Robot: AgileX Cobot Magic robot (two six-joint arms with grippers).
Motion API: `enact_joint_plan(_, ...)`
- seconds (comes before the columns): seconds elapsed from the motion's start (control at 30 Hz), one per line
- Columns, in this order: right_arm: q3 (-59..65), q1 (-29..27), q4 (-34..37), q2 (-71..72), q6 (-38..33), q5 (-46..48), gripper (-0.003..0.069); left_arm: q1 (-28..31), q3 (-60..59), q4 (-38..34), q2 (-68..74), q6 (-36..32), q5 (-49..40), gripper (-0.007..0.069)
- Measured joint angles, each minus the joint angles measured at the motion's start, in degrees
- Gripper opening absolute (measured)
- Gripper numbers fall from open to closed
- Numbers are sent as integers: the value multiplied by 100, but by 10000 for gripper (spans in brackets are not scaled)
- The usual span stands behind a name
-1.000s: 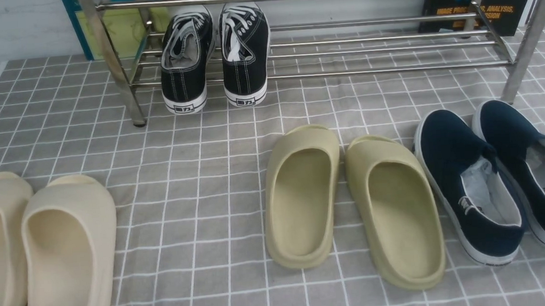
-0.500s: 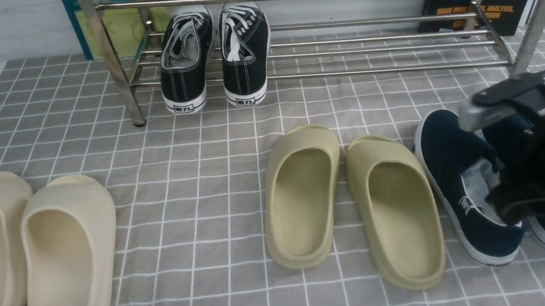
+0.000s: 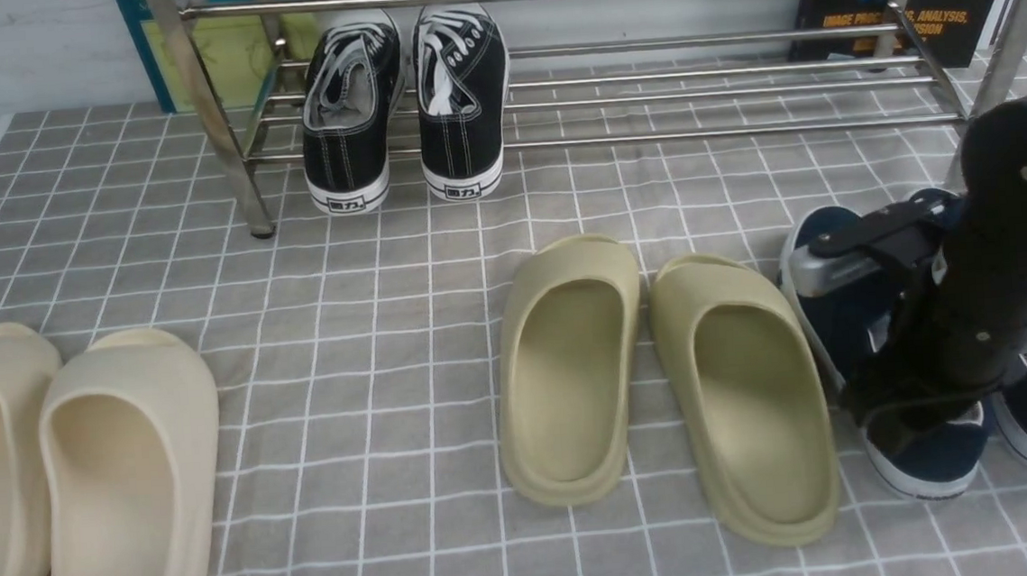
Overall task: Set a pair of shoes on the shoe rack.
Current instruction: Use the right arm to grab the shoe closest to it, then use the right arm to put a shoe into the shoe rack
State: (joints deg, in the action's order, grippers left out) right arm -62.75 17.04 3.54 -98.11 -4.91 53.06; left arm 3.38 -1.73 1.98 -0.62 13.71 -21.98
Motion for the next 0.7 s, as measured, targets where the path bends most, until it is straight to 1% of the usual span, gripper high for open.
enact_joint_plan(0.03,0,0,0,-12,0,-5,245,0,0,0,0,0,0,188)
enact_joint_plan(0.07,0,0,15,-12,0,-5,204,0,0,0,0,0,0,188)
enact_joint_plan(0.1,-7,4,40,-12,0,9,136,0,0,0,0,0,0,188)
enact_joint_plan(0.13,-7,11,40,-12,0,9,110,0,0,0,0,0,0,188)
enact_joint_plan(0.17,-39,11,40,-12,0,41,50,0,0,0,0,0,0,188)
enact_joint_plan(0.2,-68,11,40,-6,0,94,41,0,0,0,0,0,0,188)
enact_joint_plan(0.33,-228,11,21,159,-9,478,44,0,0,0,0,0,0,188)
enact_joint_plan(0.4,-435,11,47,439,-118,921,44,0,0,0,0,0,0,189)
enact_joint_plan(0.5,-776,11,69,689,-243,1332,44,0,0,0,0,0,0,189)
enact_joint_plan(0.7,-1275,11,43,692,-342,1420,44,0,0,0,0,0,0,192)
